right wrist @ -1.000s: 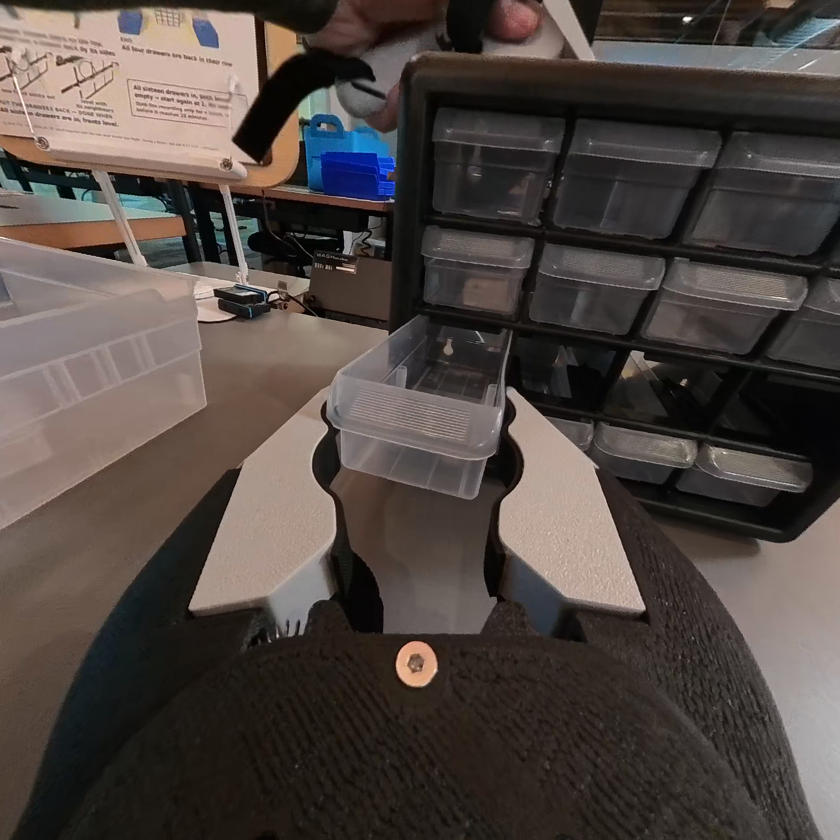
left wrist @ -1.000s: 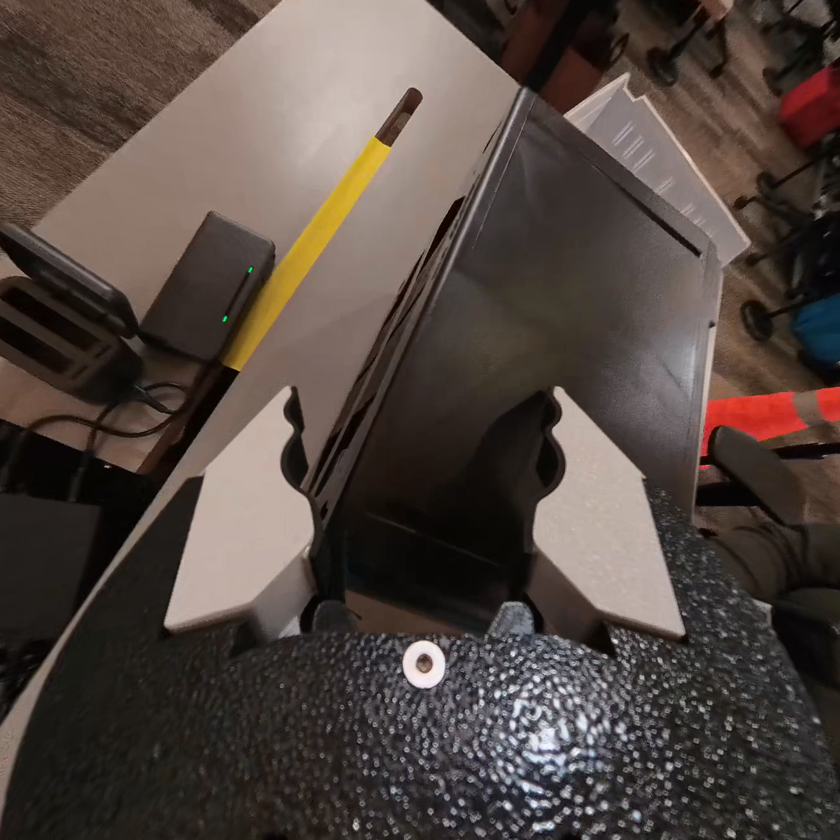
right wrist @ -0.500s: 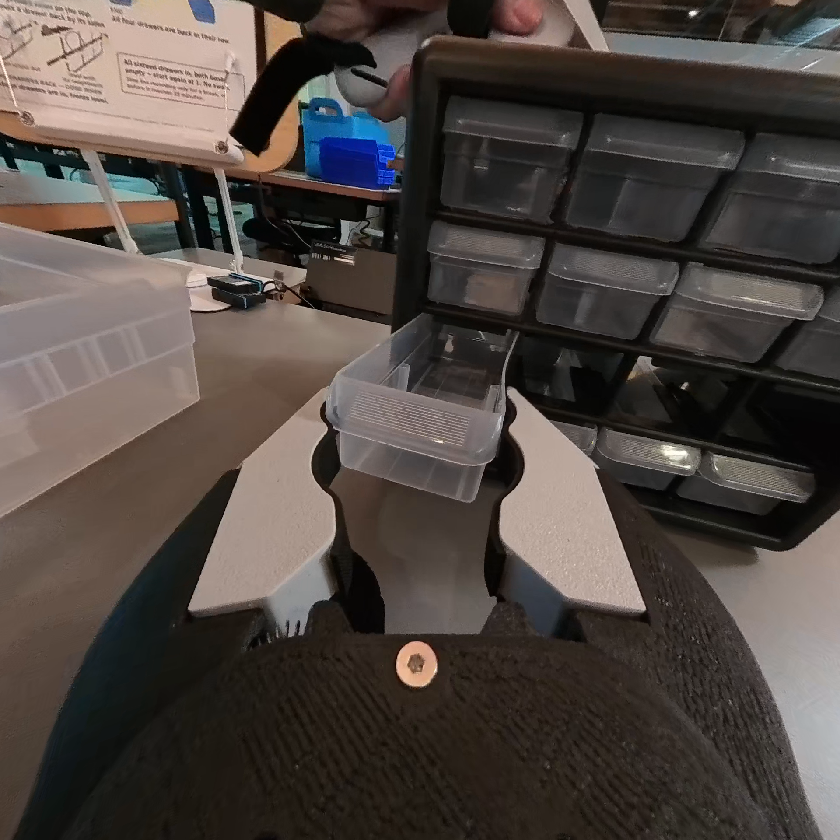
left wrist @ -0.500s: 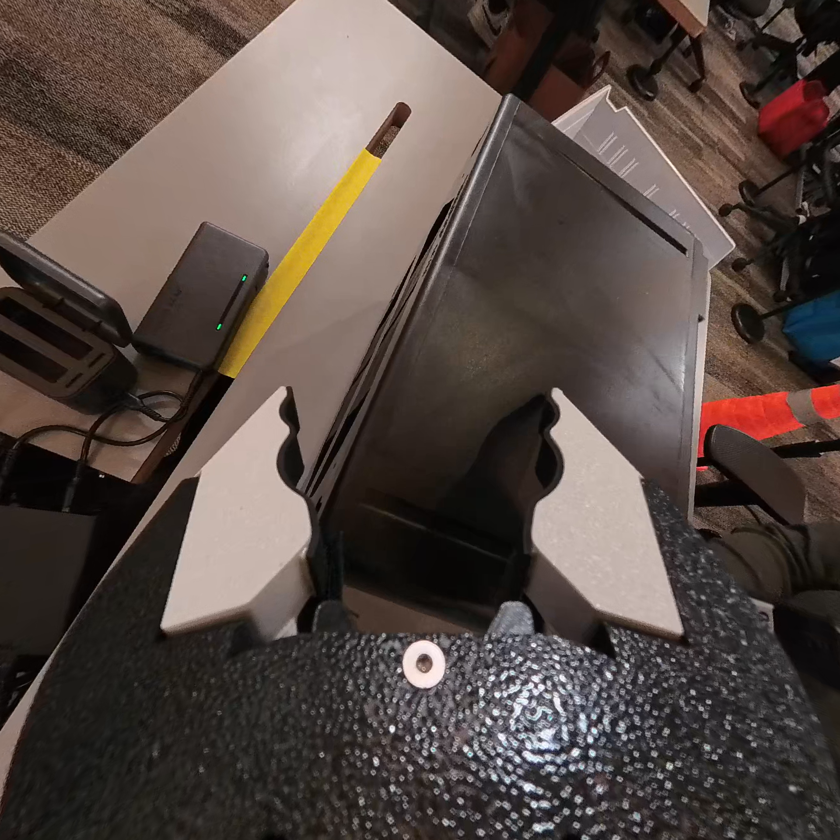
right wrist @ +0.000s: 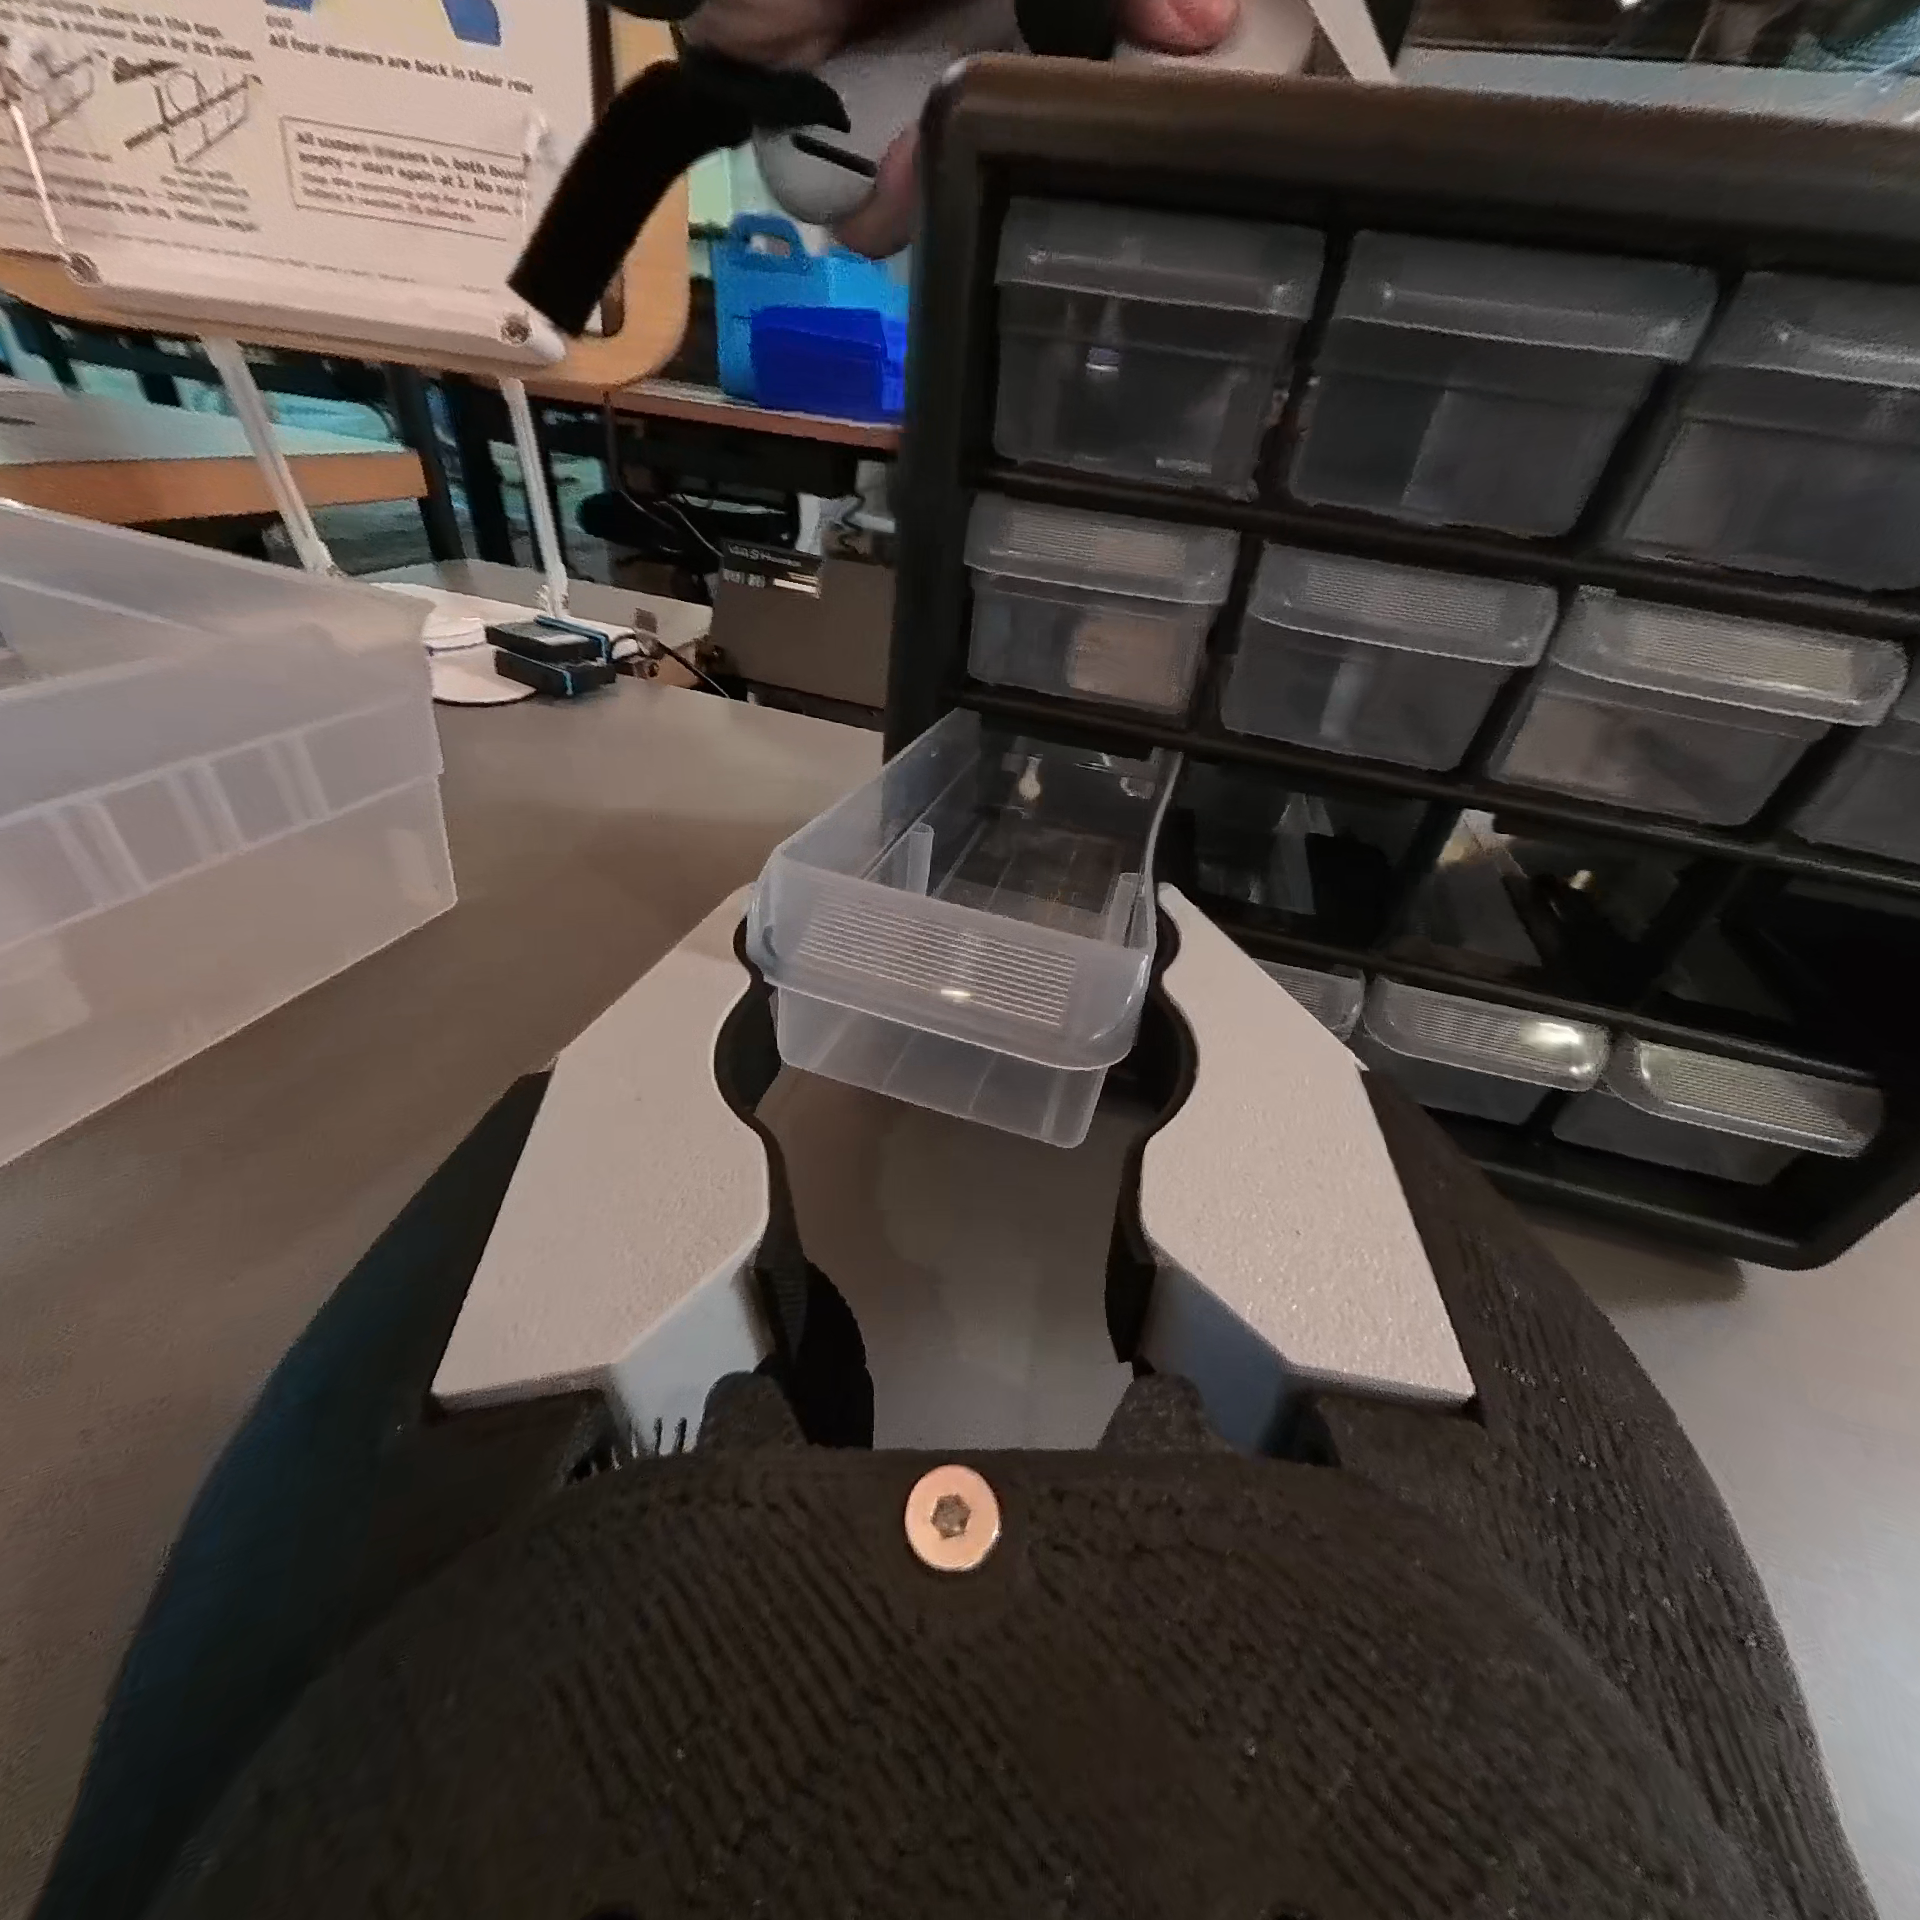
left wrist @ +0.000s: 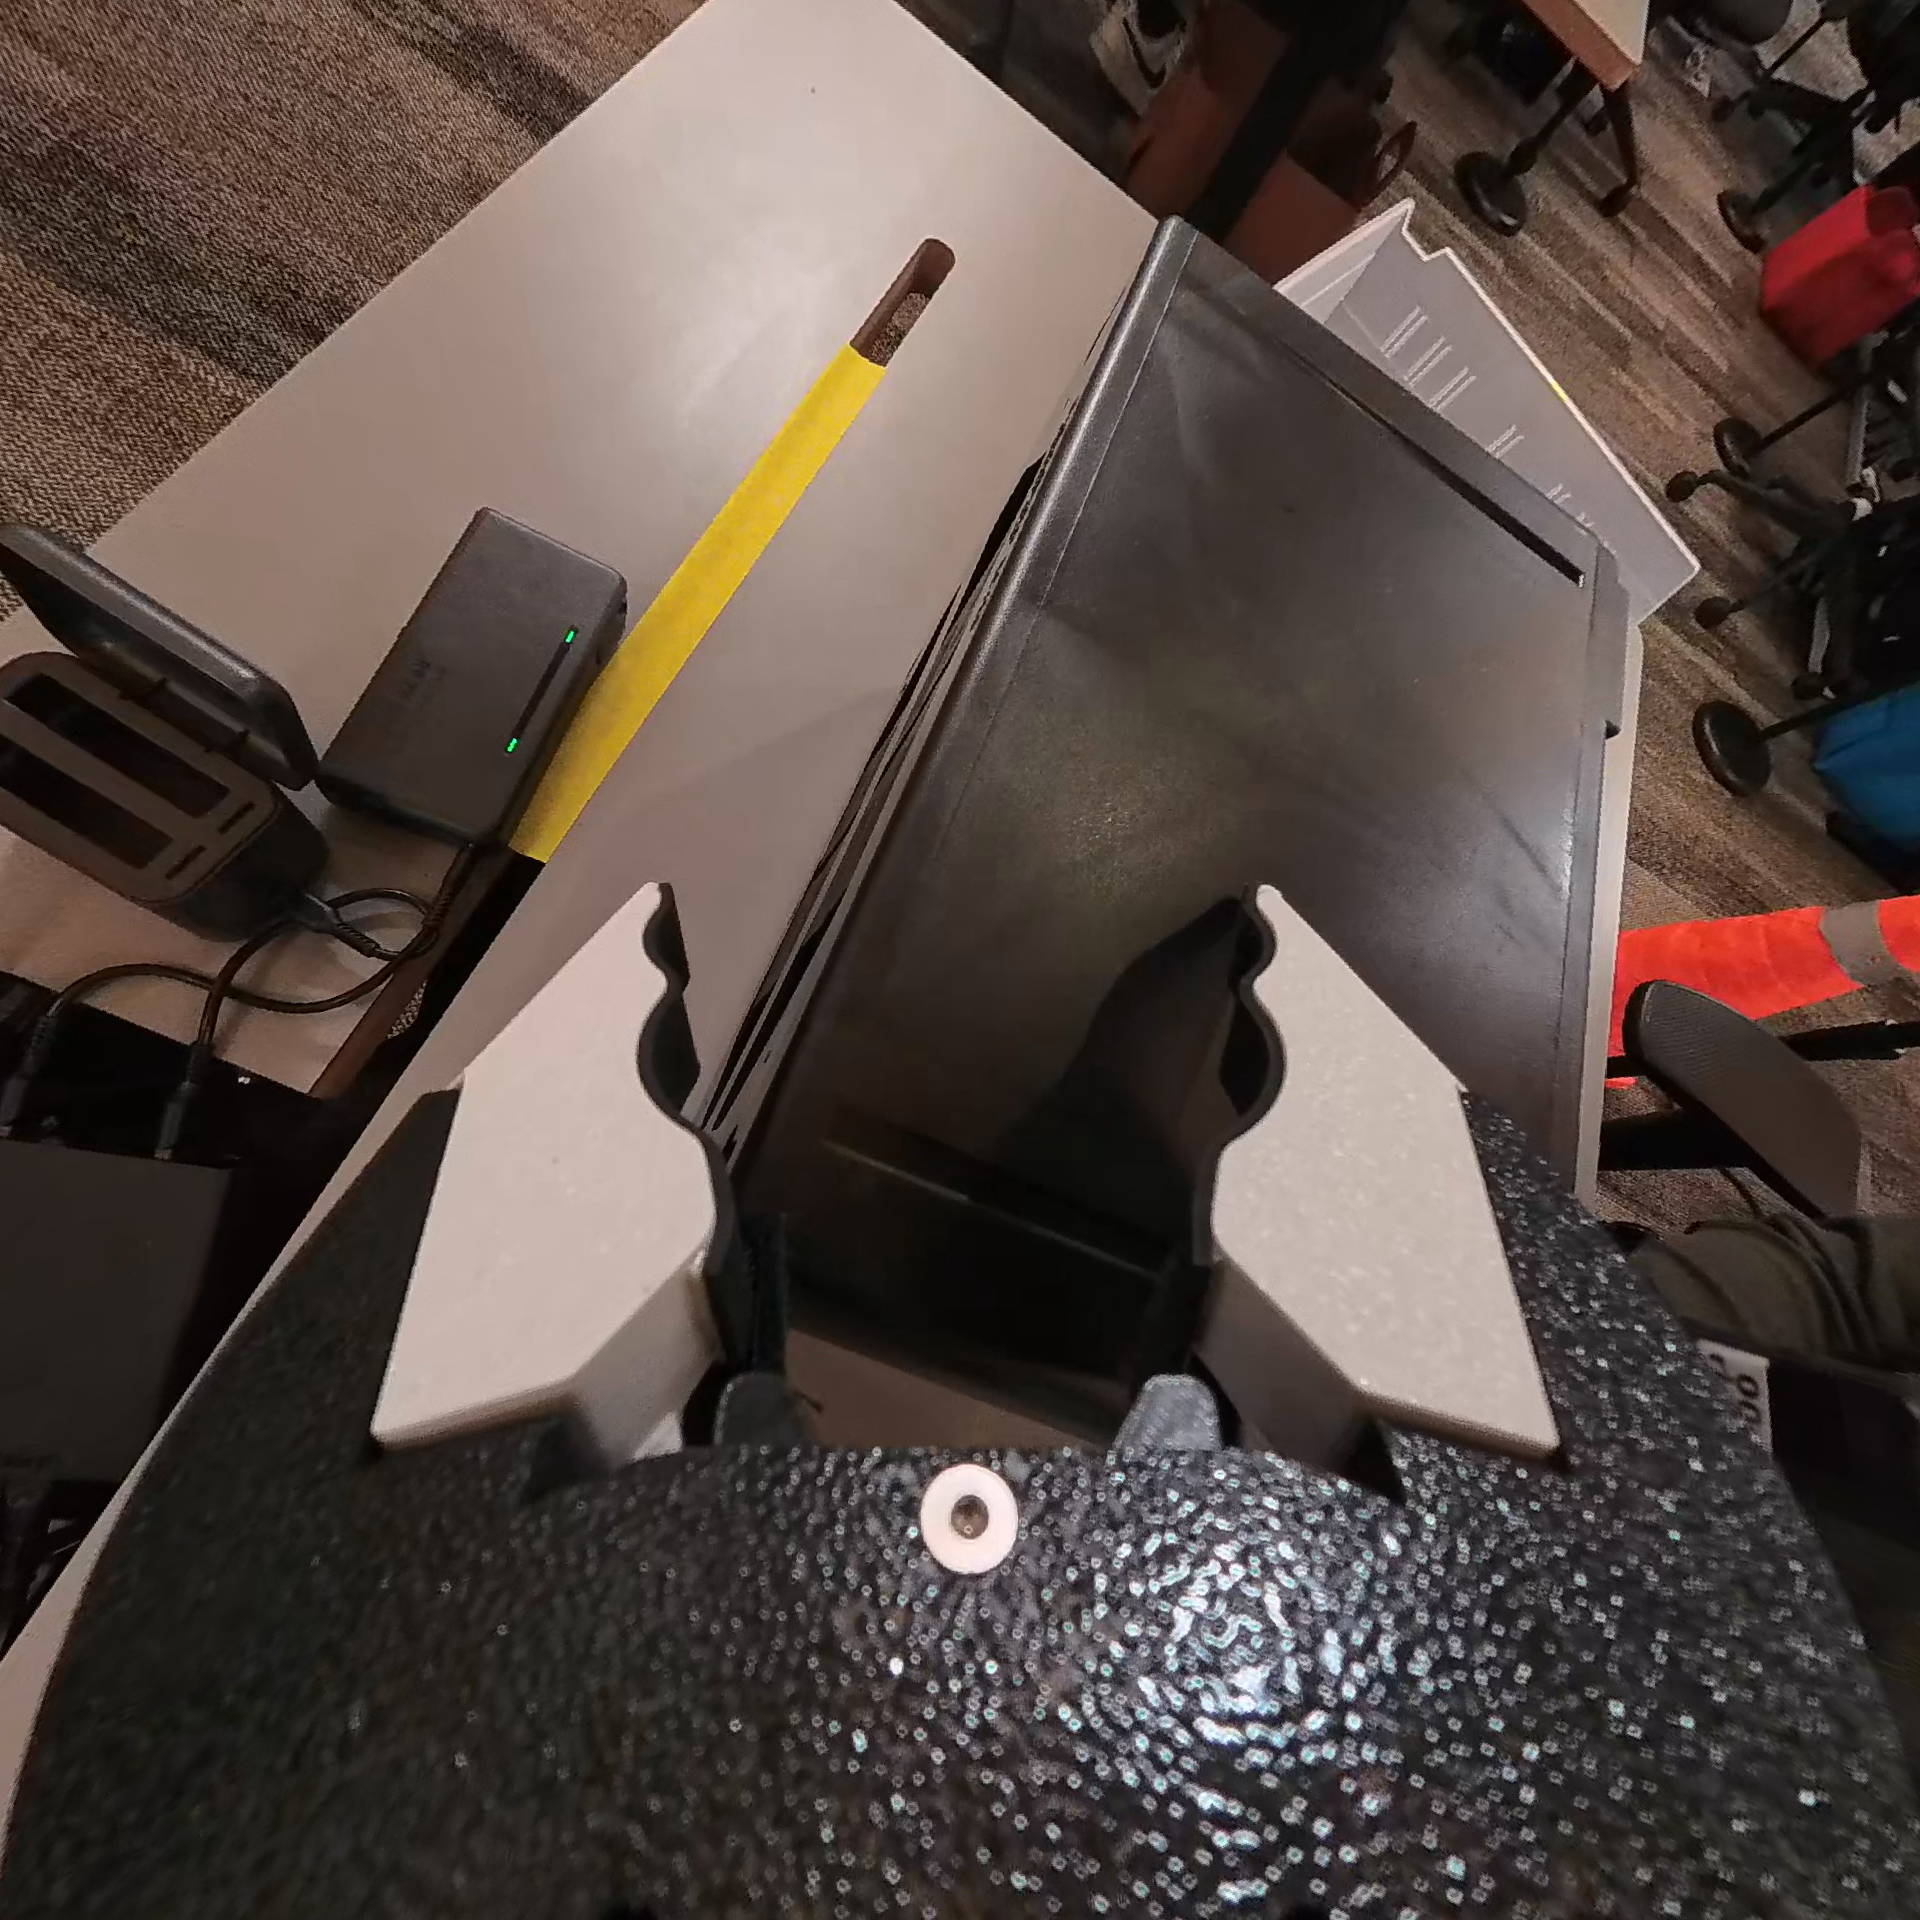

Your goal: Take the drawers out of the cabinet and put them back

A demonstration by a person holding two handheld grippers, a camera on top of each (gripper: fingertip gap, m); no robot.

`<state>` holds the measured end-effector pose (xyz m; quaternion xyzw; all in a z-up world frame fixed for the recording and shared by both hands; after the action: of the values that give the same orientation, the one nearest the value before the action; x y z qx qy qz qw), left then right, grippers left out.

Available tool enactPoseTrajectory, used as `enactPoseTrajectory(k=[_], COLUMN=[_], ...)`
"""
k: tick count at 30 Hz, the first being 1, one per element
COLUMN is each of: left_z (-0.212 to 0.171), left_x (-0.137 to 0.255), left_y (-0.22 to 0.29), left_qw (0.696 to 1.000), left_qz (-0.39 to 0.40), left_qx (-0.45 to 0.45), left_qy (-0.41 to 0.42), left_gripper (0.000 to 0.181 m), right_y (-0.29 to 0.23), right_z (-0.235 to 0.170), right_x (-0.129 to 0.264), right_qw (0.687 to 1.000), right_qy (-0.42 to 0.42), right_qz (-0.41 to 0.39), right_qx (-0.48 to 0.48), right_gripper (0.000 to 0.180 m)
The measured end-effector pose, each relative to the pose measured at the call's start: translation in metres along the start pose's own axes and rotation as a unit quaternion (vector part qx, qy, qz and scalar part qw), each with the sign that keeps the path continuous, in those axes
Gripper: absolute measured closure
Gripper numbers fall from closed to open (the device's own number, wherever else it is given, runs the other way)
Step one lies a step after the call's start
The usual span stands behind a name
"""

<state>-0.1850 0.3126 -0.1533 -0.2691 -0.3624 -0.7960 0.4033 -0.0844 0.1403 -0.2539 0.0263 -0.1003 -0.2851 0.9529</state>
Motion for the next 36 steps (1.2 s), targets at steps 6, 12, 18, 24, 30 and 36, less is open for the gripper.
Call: enactPoseTrajectory(k=[6, 12, 18, 24, 30, 36], left_z=[0.0, 0.0, 0.001, 0.001, 0.001, 0.001], left_x=[0.0, 0.0, -0.003, -0.005, -0.005, -0.005], left_y=[0.0, 0.0, 0.007, 0.009, 0.009, 0.009], left_qw=[1.0, 1.0, 1.0, 1.0, 1.0, 1.0], left_qz=[0.001, -0.001, -0.013, -0.021, -0.022, -0.02], left_qx=[0.002, 0.0, 0.002, 0.003, -0.001, -0.001], left_qy=[0.002, -0.001, -0.002, -0.004, -0.005, -0.005], left_gripper=[0.078, 0.078, 0.085, 0.085, 0.085, 0.086], right_y=[0.001, 0.008, 0.019, 0.031, 0.021, 0.01], right_z=[-0.003, -0.005, -0.006, -0.009, -0.008, -0.011], right_x=[-0.001, -0.008, -0.033, -0.034, 0.016, -0.003], right_qw=[0.998, 0.999, 0.999, 0.999, 0.998, 0.992], right_qy=[-0.053, -0.026, -0.037, -0.043, -0.002, -0.027], right_qz=[0.012, 0.037, 0.013, 0.006, 0.043, 0.05], right_qx=[-0.025, -0.001, 0.009, -0.02, 0.048, 0.112], right_gripper=[0.11, 0.111, 0.11, 0.064, 0.131, 0.18])
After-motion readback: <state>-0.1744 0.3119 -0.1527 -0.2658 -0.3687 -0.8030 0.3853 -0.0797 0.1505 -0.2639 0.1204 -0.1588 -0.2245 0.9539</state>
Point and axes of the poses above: each gripper's, where its closed fingertips meet, x back along the fingers, z out of its top, y = z × x across the jaws, the point moved 1 cm from there along x, back along the fingers, and after that the axes turned 8 degrees about -y, right-handed, at the moved point
